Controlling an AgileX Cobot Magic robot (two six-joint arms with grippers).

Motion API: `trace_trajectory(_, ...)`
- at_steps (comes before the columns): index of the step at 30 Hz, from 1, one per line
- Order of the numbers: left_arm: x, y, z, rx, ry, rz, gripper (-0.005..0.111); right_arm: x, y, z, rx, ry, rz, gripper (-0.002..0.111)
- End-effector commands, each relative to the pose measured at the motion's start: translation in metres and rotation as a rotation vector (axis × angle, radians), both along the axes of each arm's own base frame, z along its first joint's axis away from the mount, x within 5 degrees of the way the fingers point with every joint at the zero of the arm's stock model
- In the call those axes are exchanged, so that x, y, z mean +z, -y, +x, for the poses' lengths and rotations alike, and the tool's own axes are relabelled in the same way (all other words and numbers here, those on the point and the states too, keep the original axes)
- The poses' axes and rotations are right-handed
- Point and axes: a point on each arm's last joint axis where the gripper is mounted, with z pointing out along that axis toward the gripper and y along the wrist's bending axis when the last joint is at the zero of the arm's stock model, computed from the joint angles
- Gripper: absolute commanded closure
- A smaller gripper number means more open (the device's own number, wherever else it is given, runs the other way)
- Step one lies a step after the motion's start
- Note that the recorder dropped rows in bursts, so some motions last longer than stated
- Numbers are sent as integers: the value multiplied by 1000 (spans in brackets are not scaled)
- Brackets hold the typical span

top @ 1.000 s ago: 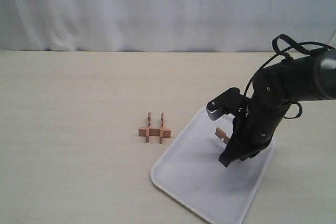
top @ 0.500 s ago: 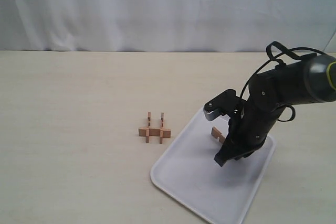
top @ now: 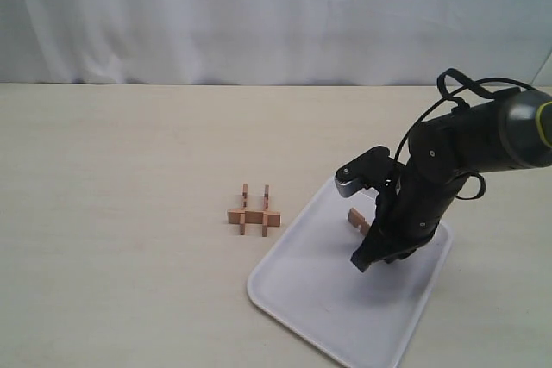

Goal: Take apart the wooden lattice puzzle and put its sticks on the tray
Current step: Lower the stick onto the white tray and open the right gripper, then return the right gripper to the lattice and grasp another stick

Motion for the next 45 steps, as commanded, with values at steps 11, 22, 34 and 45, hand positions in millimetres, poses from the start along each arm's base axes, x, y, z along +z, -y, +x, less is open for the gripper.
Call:
trace_trajectory(11,0,0,0,1,9,-3,107,-1,0,1,-2,1,1,48)
trace_trajectory(22,0,0,0,1,9,-3,107,66,-10,16,-56,29,76,39)
trace_trajectory(34,0,0,0,1,9,-3,107,95,-61,10,417,77,256,55)
trace_trajectory(45,0,0,0,1,9,-3,107,77,-105,26,684,73,108,72)
